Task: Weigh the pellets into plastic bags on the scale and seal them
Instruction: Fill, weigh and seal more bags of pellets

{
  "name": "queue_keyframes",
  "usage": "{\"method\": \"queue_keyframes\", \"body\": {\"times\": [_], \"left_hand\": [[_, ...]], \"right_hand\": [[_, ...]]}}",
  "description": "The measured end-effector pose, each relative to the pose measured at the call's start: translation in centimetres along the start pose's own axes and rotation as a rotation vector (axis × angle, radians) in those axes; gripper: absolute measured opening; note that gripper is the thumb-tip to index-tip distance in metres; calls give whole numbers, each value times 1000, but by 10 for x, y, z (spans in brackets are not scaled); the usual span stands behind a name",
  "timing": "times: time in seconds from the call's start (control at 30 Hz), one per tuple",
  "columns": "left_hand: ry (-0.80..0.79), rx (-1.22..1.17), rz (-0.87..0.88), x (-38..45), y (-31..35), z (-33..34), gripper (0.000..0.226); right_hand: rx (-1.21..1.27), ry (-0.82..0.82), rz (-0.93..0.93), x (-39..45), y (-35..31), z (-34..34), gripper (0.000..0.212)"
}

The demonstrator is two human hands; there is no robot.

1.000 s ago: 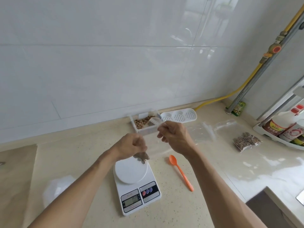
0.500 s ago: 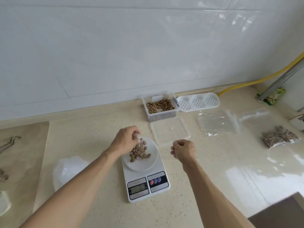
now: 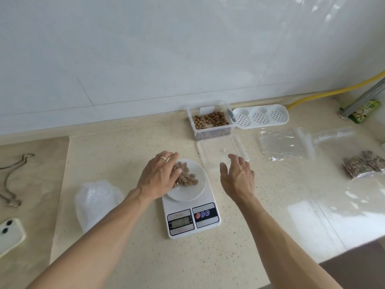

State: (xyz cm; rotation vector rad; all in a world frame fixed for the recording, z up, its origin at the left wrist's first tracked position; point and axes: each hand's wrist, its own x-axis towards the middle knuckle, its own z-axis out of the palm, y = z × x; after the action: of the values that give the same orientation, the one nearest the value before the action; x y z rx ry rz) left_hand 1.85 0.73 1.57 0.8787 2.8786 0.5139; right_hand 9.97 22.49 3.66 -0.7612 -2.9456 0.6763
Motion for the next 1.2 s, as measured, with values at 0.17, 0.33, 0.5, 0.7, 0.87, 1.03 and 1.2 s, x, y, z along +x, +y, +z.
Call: {"method": "queue_keyframes", "body": {"times": [0.17, 0.33, 0.5, 0.7, 0.87, 1.03, 1.2], "left_hand": [[-103, 152, -14, -34, -17, 9, 73], [-148, 131, -52, -62, -19, 20, 76], [-168, 127, -71, -74, -17, 29, 75], [-167, 130, -47, -74, -10, 31, 77], [-167, 152, -41, -68, -7, 34, 80], [-153, 167, -20, -55, 0, 32, 80], [-109, 156, 39, -33, 9, 30, 77]], "right_hand": [[-189, -67, -206, -10, -20, -3, 54], [-225, -109, -308, -24, -32, 4, 59], [-231, -106, -332, -31, -38, 6, 67], [-247, -109, -321, -31, -35, 1, 62], [-246, -122, -297, -29, -32, -2, 62], [-216, -122, -279, -23, -27, -5, 62], [-116, -79, -169, -15, -10, -7, 59]]}}
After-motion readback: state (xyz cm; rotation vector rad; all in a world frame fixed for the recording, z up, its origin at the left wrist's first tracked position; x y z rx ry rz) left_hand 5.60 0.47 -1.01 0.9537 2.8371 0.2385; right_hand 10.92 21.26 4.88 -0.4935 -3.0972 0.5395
